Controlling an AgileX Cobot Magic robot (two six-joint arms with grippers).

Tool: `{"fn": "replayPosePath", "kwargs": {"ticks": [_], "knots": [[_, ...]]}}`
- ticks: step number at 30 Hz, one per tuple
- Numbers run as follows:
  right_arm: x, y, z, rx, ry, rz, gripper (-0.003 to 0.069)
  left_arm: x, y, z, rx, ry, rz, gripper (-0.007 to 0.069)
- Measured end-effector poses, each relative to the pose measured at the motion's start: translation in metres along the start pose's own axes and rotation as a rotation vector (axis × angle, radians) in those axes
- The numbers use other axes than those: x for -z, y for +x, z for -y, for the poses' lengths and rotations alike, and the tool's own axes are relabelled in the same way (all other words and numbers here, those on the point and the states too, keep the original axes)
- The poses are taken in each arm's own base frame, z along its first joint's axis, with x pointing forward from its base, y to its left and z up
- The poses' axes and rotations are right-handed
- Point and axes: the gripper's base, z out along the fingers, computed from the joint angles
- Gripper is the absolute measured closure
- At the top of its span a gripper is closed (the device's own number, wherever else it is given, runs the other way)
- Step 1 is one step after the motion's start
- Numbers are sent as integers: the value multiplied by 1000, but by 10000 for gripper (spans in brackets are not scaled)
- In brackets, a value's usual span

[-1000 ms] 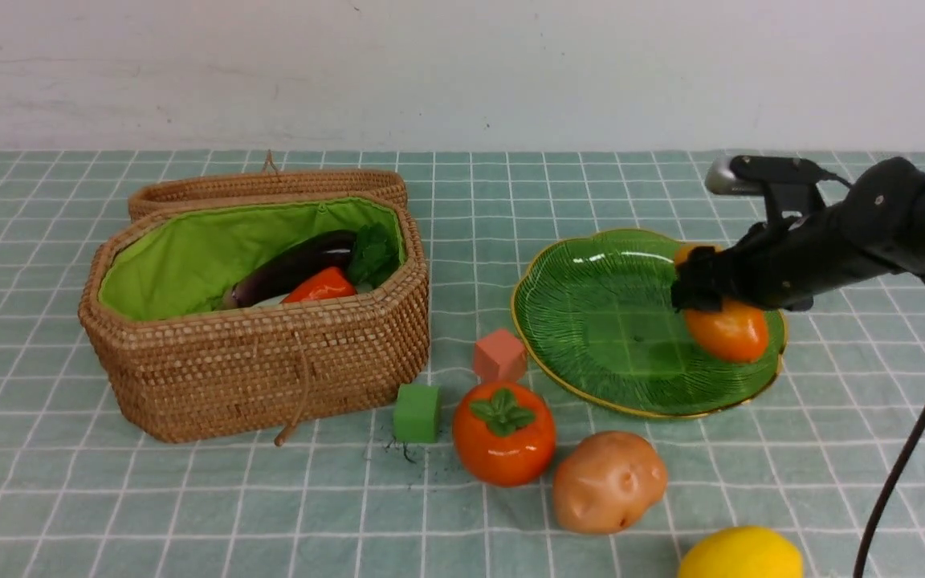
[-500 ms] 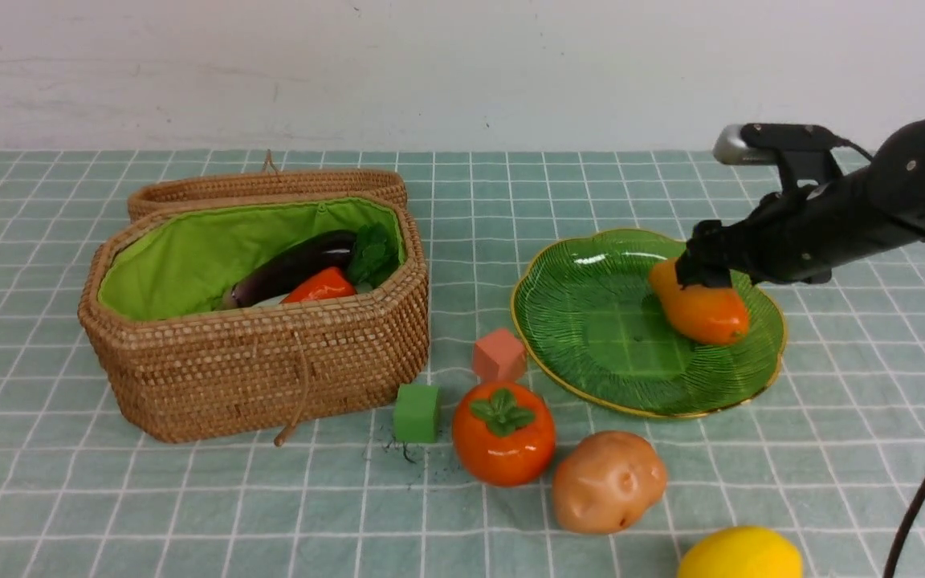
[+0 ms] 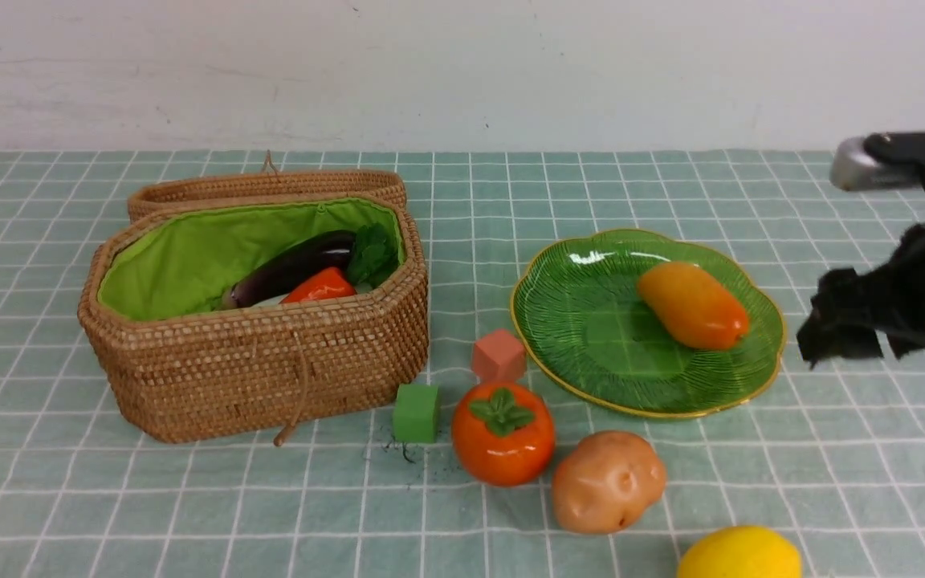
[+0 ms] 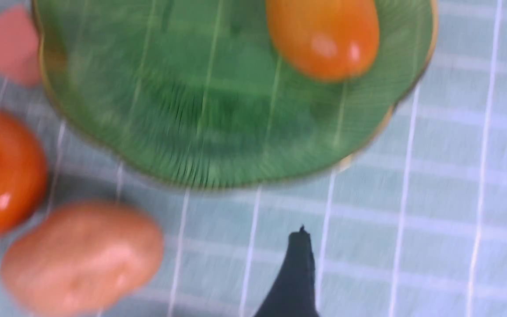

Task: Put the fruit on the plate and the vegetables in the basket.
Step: Use the right arm to grab a lemon and put it into the right plate

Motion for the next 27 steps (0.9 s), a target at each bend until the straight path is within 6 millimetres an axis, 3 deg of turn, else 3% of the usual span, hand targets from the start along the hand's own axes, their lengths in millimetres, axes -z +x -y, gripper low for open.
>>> {"fn": "replayPosePath", "kwargs": {"ticks": [5,8,11,15,20,23,27], "knots": [[5,57,-13,-55,-137,-51,60,0,0,0,0,0,0,522],[3,75,-20,67,-191,-116,64,0,0,0,0,0,0,522],[3,80,-26,211,-226,-140,64,0,0,0,0,0,0,522],[2,80,-37,548,-255,-88,64,0,0,0,0,0,0,522],[-13,80,-60,1083,-245,-27,64,0,0,0,0,0,0,522],[-30,83,-73,1254,-246,-49,64,0,0,0,0,0,0,522],[-49,89,-74,1338,-245,-141,64,0,0,0,0,0,0,522]]}}
